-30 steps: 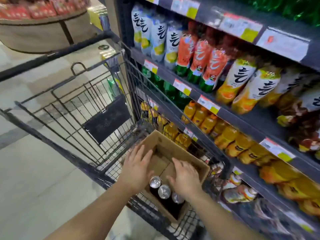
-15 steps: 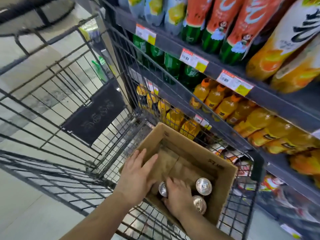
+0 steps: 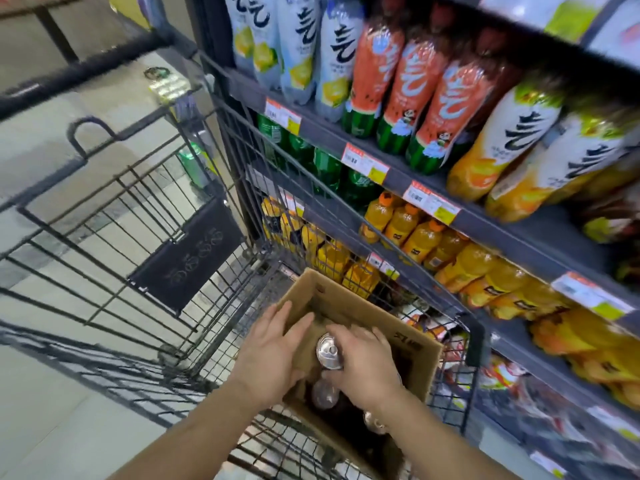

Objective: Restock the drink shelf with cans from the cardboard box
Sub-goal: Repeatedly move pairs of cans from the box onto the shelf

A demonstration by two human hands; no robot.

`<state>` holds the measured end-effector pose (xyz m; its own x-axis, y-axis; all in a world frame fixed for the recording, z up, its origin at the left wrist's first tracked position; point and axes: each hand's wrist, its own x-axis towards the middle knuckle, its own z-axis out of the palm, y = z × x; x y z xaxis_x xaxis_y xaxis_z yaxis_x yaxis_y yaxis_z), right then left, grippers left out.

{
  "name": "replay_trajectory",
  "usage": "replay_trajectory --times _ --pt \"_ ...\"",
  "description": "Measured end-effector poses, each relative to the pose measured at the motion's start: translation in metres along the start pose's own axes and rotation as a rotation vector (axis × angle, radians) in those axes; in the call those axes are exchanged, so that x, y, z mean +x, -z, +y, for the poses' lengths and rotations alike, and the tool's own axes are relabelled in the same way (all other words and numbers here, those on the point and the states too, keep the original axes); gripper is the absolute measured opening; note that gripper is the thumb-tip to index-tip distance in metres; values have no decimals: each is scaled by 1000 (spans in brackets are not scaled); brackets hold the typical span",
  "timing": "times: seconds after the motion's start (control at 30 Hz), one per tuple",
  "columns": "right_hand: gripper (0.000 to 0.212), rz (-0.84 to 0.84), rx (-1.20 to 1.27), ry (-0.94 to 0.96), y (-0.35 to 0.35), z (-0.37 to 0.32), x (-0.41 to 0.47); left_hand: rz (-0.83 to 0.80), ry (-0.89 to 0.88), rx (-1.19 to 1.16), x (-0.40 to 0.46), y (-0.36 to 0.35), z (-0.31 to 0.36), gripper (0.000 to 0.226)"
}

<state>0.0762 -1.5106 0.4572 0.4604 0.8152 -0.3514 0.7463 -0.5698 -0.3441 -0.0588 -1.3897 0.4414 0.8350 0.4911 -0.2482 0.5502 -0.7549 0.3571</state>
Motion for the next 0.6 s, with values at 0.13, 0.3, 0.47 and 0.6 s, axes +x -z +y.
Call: replay_trajectory --times 0.13,0.3,0.47,0.6 --pt "70 89 -22 80 58 -22 -9 43 -52 -39 6 27 15 101" --pt "72 176 29 140 109 -44 -23 149 -94 -258 14 65 33 97" --pt "87 174 104 168 126 -49 -19 288 -108 -465 28 73 24 80" --pt "92 79 151 75 94 -28 4 289 53 -515 31 61 -3 84"
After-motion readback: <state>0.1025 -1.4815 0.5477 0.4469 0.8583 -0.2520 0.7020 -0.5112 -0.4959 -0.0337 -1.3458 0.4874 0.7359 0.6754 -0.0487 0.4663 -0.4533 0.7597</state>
